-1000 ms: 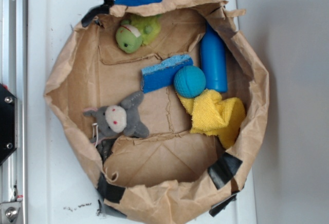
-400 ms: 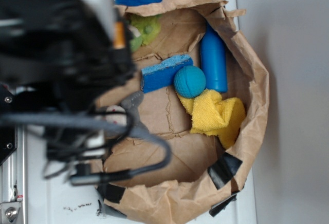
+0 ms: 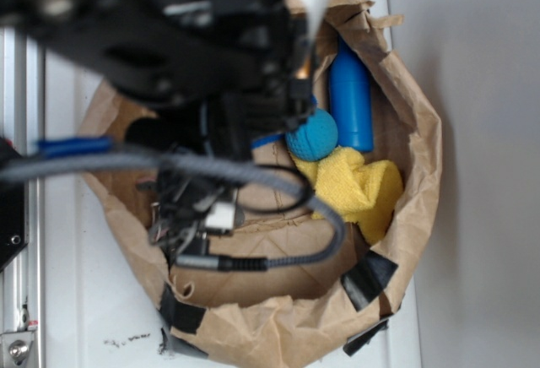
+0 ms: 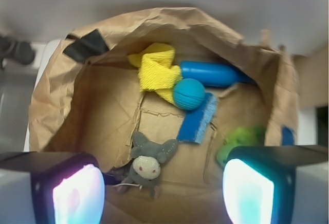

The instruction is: Grab the blue ball.

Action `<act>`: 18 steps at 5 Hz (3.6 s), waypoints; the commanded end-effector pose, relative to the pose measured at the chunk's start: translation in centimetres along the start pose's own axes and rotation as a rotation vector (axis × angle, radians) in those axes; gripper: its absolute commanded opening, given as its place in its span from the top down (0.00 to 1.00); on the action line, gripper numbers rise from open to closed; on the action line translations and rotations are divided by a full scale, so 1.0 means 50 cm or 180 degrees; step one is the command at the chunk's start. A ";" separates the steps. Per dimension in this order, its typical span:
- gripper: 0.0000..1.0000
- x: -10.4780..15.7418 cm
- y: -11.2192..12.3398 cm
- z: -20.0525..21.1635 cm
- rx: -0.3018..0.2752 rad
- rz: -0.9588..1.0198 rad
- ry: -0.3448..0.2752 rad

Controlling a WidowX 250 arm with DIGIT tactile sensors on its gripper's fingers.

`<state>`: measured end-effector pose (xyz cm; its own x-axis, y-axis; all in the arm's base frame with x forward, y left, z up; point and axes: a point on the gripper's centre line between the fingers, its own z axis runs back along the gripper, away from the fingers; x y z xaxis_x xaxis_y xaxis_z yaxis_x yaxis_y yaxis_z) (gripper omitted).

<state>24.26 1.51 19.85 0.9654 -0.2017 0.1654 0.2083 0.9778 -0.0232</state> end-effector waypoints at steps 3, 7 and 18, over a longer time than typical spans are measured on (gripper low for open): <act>0.00 0.004 0.006 0.014 0.0035 0.0021 -0.0086; 0.00 0.067 0.049 -0.139 -0.0325 -0.1503 -0.0023; 1.00 0.117 0.053 -0.267 0.0039 -0.2115 -0.0164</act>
<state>32.08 2.70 5.88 0.6410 -0.7500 0.1631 0.7530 0.6557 0.0558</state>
